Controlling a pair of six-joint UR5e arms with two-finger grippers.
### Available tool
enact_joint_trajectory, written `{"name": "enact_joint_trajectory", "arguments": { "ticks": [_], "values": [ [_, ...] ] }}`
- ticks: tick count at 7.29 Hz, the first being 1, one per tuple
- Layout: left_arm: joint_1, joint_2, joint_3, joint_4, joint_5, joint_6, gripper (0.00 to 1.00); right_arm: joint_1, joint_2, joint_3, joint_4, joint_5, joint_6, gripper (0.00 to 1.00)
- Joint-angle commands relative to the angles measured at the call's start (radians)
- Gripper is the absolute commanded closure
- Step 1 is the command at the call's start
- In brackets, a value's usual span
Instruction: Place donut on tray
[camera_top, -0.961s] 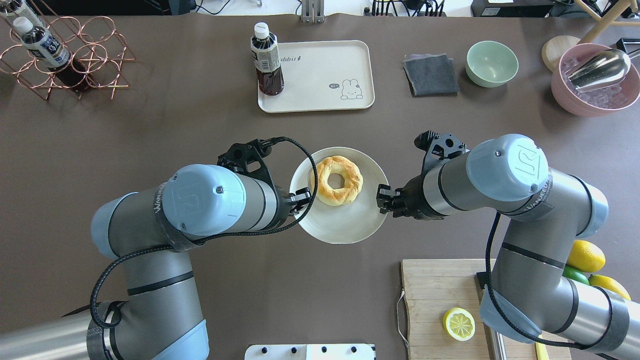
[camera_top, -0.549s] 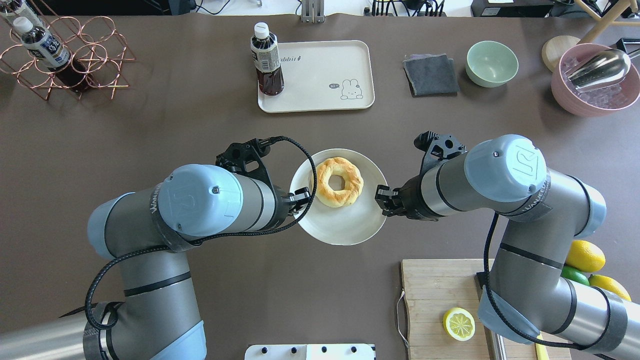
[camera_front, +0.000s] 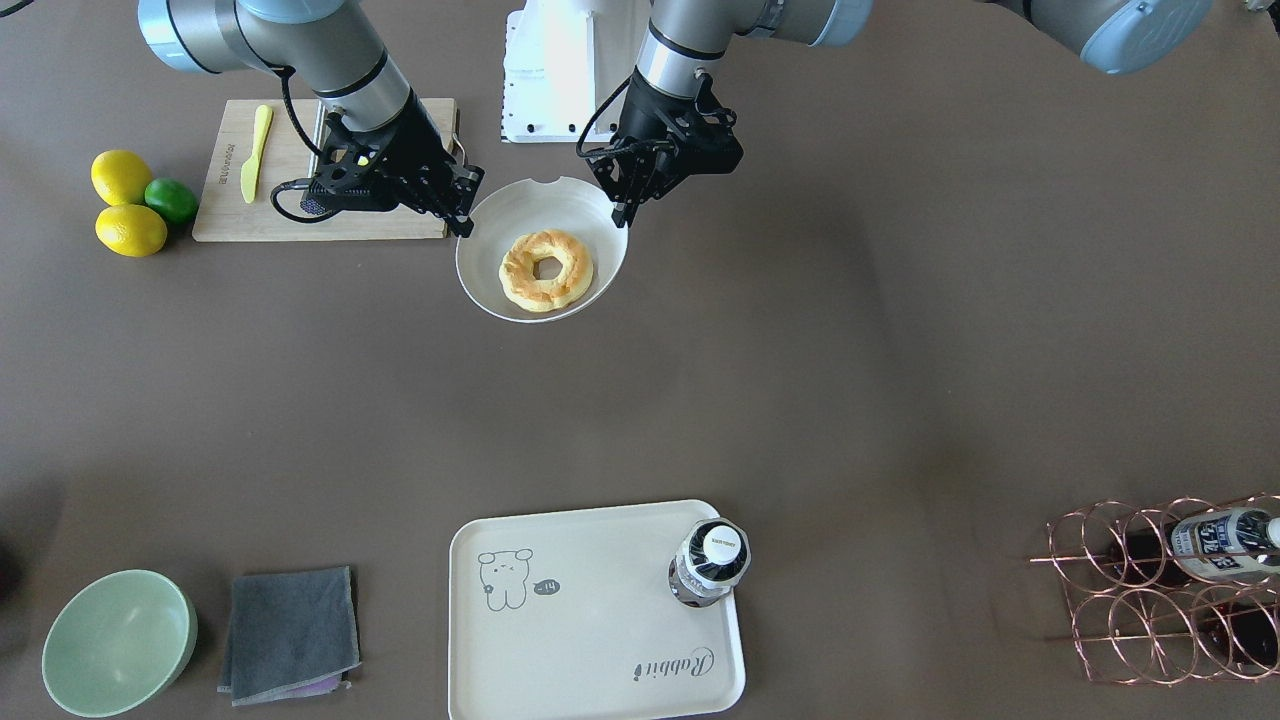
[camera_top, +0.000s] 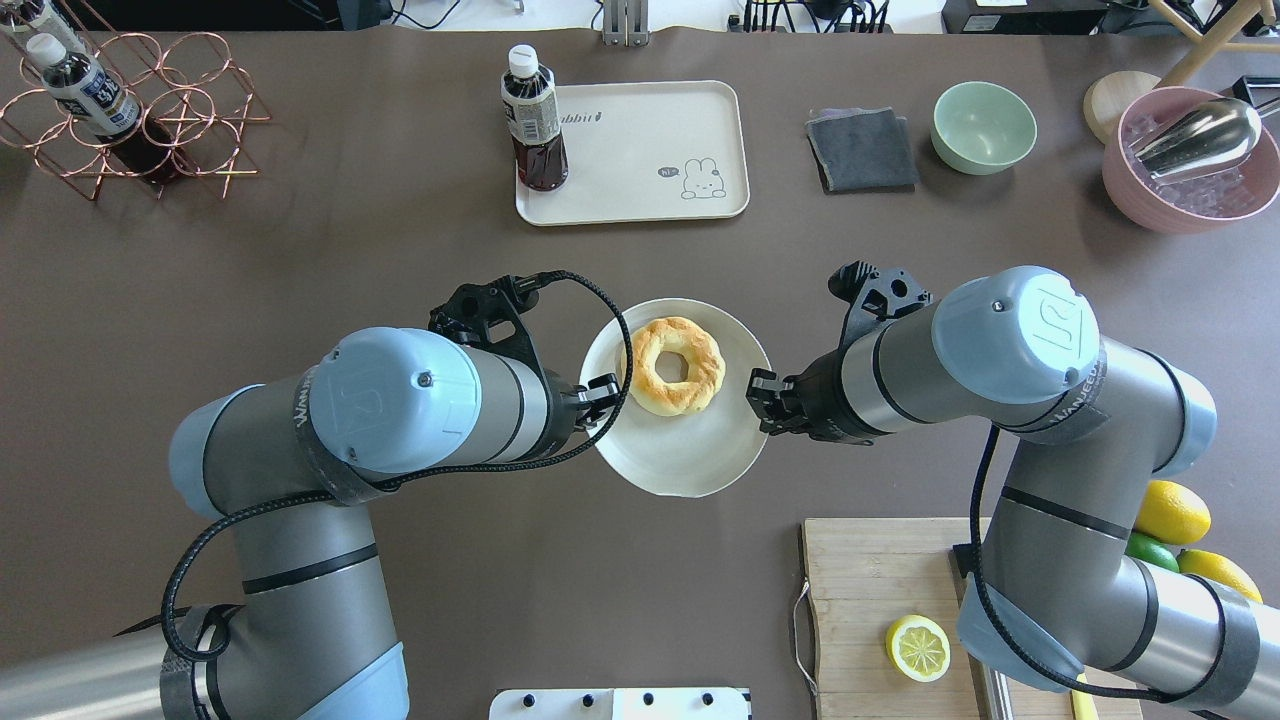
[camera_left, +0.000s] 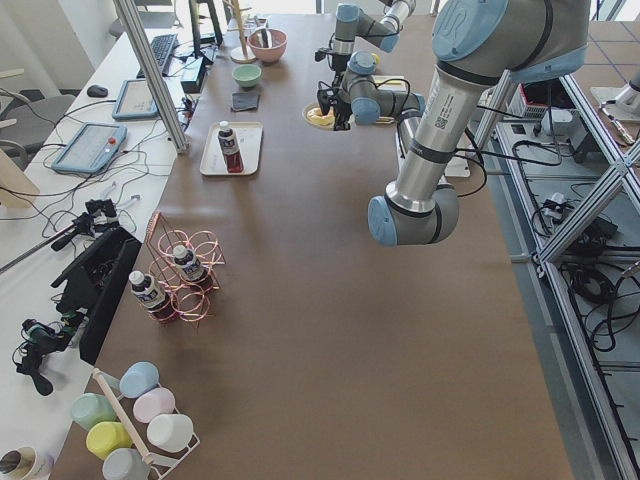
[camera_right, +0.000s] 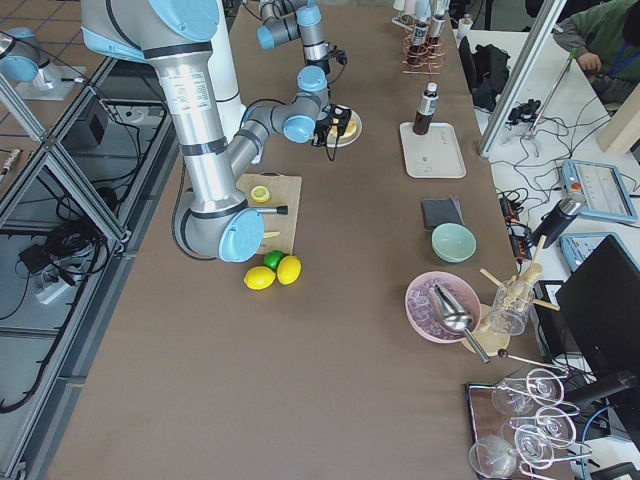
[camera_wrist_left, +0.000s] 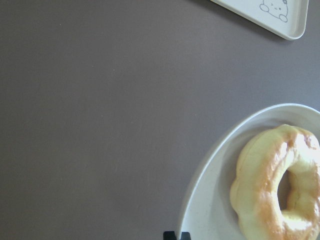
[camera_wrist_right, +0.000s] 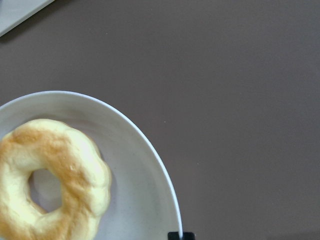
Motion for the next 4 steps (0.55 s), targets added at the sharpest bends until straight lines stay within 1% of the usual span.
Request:
{"name": "enact_joint_trajectory", "arguments": {
  "ticks": [1,2,3,4],
  "values": [
    [-0.001,0.018,-0.02,-0.002,-0.007,0.01,0.62,0.002,-0.009,0.025,0.002,0.005,0.001,1.0],
    [-0.001,0.024,-0.028,-0.002,-0.008,0.026,0.41,0.004,-0.011,0.03,0.002,0.007,0.001,1.0],
    [-0.001,0.026,-0.029,-0.002,-0.007,0.053,0.1,0.005,-0.012,0.034,0.003,0.007,0.001,1.0],
    [-0.002,0.032,-0.048,-0.002,-0.007,0.055,0.02,0.005,-0.012,0.034,0.003,0.007,0.001,1.0]
  ]
}}
